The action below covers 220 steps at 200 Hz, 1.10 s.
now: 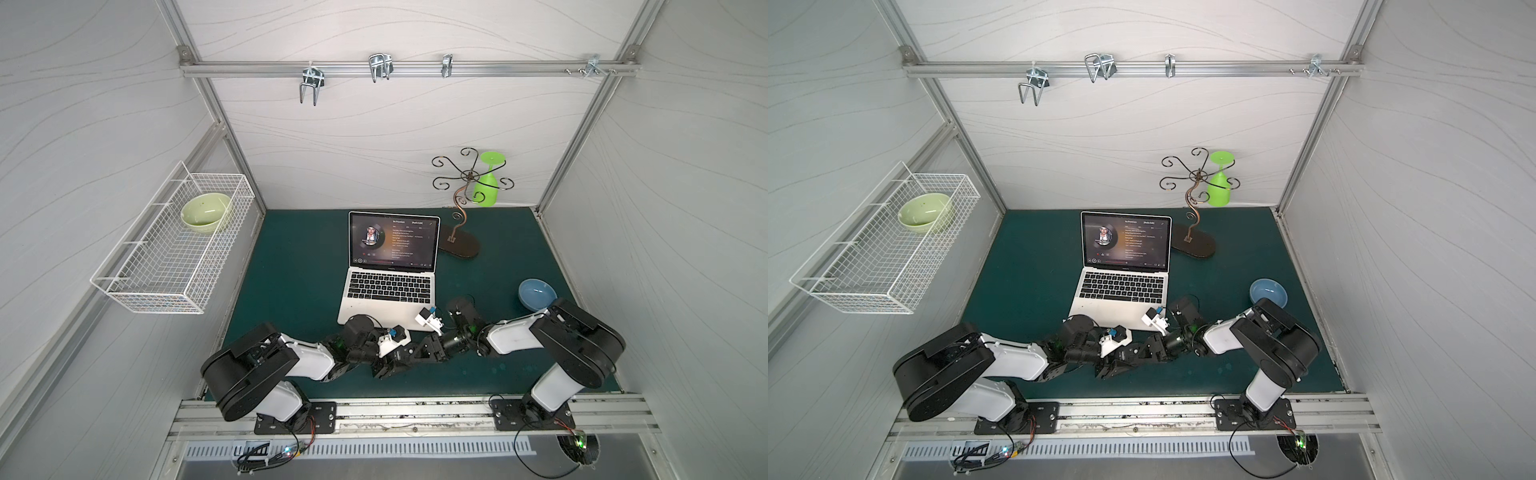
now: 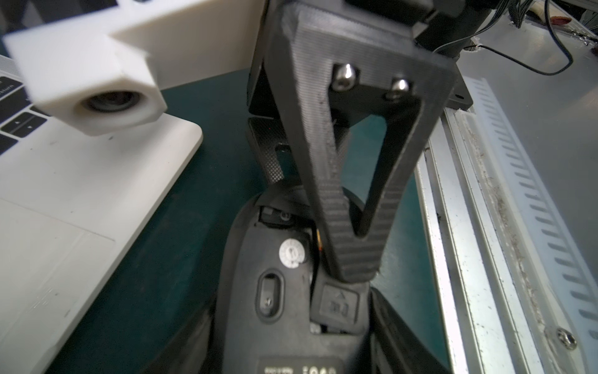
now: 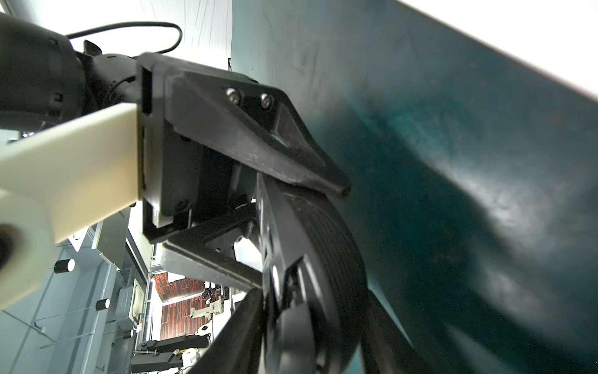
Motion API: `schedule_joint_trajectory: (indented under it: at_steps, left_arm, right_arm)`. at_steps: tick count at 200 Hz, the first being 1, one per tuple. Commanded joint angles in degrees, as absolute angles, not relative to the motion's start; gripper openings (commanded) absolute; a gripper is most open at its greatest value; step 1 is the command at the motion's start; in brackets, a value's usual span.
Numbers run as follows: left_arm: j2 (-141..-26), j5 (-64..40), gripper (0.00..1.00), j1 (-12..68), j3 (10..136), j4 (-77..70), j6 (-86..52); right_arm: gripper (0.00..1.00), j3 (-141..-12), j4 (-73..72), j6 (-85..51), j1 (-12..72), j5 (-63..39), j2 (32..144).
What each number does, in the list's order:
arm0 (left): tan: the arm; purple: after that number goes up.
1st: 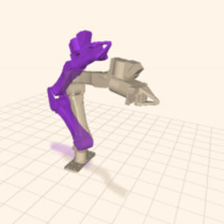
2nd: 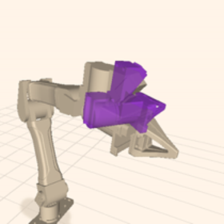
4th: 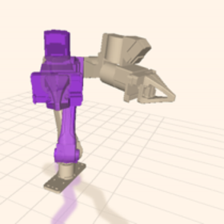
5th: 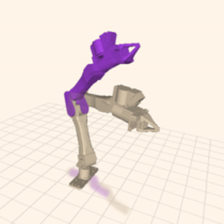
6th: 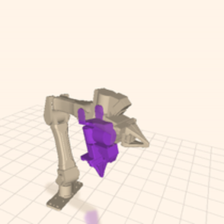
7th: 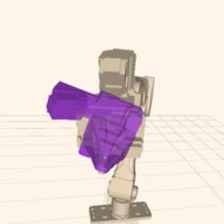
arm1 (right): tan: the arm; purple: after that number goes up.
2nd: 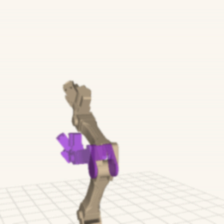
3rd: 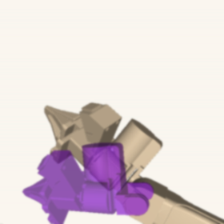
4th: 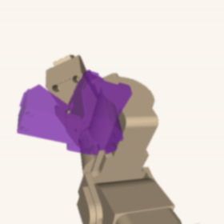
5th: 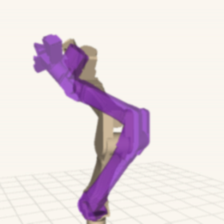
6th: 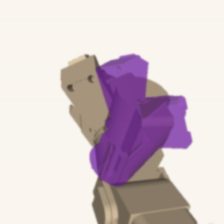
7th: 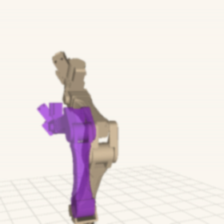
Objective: Remove the wireless mouse receiver from the laptop
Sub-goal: Close the lid on the mouse.
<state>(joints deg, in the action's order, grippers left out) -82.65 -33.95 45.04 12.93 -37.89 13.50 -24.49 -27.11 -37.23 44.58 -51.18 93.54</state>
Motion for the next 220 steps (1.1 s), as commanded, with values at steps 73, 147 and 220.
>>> schedule_joint_trajectory:
  at_steps: [73,147,220]
  left_arm:
    - [-78.69,-36.71,0.00,44.91,13.94,-46.14,11.01]
    - [-77.40,-36.83,0.00,44.91,13.43,-48.56,9.58]
    - [-78.35,-37.55,0.00,44.91,13.65,-45.67,11.26]
  right_arm:
    - [0.49,-26.28,-19.48,-35.94,46.62,-45.00,94.55]
    - [0.58,-26.28,-26.13,-38.76,48.17,-45.72,97.56]
    - [0.62,-26.55,-25.90,-38.50,46.94,-47.48,95.84]
